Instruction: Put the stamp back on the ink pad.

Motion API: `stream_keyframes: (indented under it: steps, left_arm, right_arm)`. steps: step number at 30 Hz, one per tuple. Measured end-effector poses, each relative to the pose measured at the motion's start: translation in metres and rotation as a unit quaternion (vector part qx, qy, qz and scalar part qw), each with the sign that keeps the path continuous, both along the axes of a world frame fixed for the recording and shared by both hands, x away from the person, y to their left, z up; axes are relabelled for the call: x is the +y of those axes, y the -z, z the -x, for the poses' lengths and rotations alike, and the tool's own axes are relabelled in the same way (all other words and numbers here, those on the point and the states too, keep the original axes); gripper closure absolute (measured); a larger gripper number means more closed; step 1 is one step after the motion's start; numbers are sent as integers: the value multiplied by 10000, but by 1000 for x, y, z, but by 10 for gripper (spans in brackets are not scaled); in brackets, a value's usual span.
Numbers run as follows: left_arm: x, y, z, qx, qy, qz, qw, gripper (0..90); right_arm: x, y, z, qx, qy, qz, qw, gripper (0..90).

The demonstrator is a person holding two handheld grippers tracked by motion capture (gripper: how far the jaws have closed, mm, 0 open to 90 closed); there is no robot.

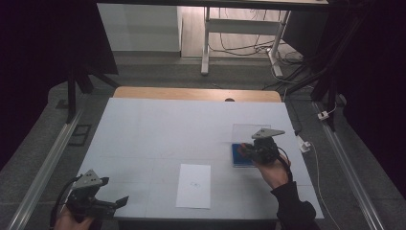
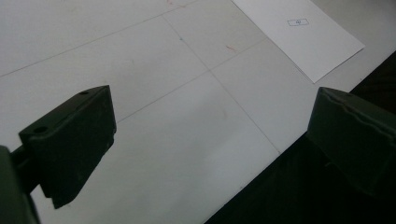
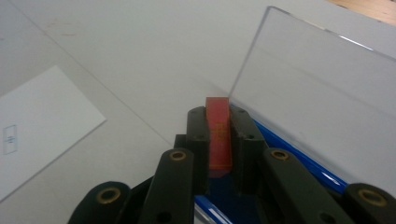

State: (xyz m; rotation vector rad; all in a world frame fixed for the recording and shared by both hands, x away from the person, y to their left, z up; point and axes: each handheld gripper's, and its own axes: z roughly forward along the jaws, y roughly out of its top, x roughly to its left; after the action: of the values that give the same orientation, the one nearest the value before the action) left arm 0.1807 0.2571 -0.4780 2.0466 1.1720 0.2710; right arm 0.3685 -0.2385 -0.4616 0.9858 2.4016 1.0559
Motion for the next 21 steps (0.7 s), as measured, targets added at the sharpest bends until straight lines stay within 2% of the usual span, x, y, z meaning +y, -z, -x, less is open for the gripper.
stream_keyframes:
  steps: [12,21]
  left_arm:
    - [0,0,0,-8,3,-8,10000,14]
    - [0,0,0,-9,4,-9,10000,15]
  right_arm:
    - [-20,6,-9,18,405,273,9988,798]
    - [-25,14,-16,161,481,433,9978,798]
